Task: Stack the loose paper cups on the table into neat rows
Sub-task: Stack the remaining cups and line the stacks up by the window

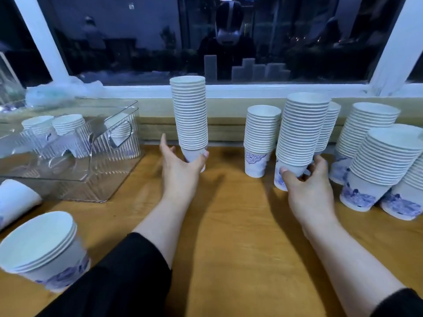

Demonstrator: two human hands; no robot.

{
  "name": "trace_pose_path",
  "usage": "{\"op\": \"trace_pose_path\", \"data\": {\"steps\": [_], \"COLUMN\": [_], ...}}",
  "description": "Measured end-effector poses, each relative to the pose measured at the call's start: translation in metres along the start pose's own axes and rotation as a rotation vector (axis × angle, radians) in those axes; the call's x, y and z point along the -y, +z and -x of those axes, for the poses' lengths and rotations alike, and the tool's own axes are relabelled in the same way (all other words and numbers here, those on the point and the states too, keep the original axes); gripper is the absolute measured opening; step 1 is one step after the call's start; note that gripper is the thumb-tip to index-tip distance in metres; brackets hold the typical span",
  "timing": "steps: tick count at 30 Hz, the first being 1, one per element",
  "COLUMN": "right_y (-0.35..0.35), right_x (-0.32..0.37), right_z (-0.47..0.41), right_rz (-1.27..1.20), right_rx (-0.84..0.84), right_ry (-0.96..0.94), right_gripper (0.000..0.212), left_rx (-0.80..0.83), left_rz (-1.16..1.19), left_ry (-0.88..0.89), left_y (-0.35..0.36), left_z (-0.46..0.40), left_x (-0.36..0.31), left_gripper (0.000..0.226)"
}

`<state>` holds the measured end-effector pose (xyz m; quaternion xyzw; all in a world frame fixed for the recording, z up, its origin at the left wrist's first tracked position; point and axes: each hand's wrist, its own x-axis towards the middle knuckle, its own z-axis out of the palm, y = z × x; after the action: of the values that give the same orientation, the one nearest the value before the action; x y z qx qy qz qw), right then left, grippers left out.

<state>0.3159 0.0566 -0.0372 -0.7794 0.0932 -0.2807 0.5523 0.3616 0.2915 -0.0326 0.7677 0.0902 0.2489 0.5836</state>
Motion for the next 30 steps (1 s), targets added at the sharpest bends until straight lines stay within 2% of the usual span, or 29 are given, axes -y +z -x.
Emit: {"op": "trace_pose_path", "data": {"steps": [4,11,19,24,30], "right_y": [0.012,0.026,0.045,0.059,0.08], "right_x": [-0.002,-0.005,0.001,0.009,0.017], "right_z": [-0.007,-0.017,-0.028,-0.033,-0.041], "right_rz": [-0.015,-0.09,-0.065,-0.031,-0.047], "right_rx": [0.015,0.057,0.166,0.261,0.455], "right_ry": [-0.033,-0.018,-0.032,-0.019,-0.026], "right_gripper": [0.052,0.054,0.056,0.071,0.069], "left_rx": [-0.007,0.017,-0.083,-0.008,0.065], "left_rz": [-0.024,-0.009,-0.019,0.01,0.043], "left_ry": [0.03,0.062,0.043,0.037,0.028], "left_y": [0.014,0.022,0.009,-0.003,-0.013], "left_z": [-0.023,-0.034,-0.041,-0.048,-0.055], "left_x": [0.0,0.001,0.007,0.013,0.017], "left_gripper": [0.109,0.07,0.076,0.074,0.077]}}
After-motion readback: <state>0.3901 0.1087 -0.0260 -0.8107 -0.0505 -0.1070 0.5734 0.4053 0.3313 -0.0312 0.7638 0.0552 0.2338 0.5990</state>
